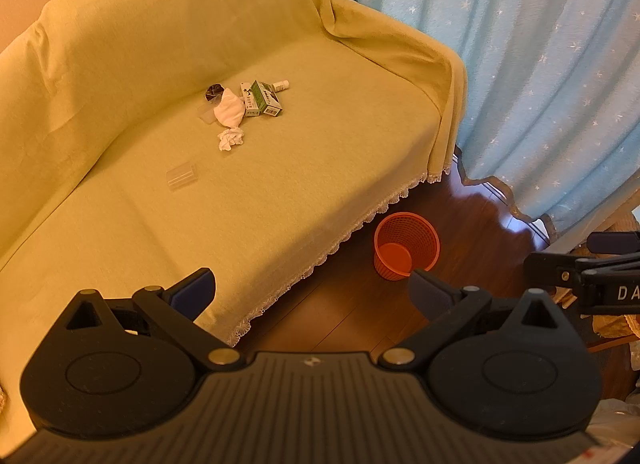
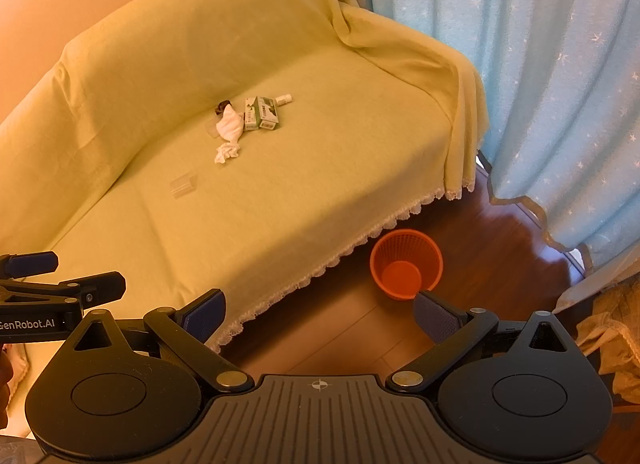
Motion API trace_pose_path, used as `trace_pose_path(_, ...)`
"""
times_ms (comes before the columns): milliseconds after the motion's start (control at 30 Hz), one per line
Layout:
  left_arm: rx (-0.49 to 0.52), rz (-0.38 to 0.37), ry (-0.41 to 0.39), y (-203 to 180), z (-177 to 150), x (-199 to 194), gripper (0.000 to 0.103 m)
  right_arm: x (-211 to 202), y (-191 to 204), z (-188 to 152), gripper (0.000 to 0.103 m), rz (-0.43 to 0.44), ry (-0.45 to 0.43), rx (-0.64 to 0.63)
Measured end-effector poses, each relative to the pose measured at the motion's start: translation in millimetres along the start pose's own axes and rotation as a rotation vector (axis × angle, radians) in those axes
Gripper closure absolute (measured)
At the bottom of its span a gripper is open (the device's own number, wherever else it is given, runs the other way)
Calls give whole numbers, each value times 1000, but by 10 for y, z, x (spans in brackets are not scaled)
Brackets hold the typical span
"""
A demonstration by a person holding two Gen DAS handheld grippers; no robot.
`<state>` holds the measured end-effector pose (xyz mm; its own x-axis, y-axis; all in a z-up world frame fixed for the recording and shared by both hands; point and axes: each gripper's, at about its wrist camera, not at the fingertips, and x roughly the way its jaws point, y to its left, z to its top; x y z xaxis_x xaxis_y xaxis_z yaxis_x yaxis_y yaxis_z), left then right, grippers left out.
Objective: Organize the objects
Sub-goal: 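Move both tools toward the sofa and orange mesh wastebasket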
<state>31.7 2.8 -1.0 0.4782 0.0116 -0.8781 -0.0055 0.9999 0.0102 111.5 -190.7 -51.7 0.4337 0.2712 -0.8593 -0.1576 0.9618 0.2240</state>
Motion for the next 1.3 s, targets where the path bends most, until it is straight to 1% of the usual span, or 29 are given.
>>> trace_pose_path(467, -2, 3, 1, -10, 16, 66, 1, 15, -21, -12, 5, 3, -2, -2)
trace_pose_path(567, -3, 10, 0, -111, -34, 87, 1, 16, -31, -22, 5, 5, -3, -2)
trace_pose_path(867, -13, 15, 5, -221, -38, 125, 1, 16, -43, -22, 5, 6, 1, -2)
trace_pose_path(1000, -23, 19, 10, -329, -1, 166, 1, 8, -87, -10, 5, 8, 6, -5)
trace_pose_path(1033, -24, 20, 12, -366, 24, 178, 1, 16, -130, 35, 5, 7, 9, -3)
trace_pose_path(1300, -41, 28, 23, -468, 54, 243, 1, 48, -358, 73, 5, 12, 24, 9)
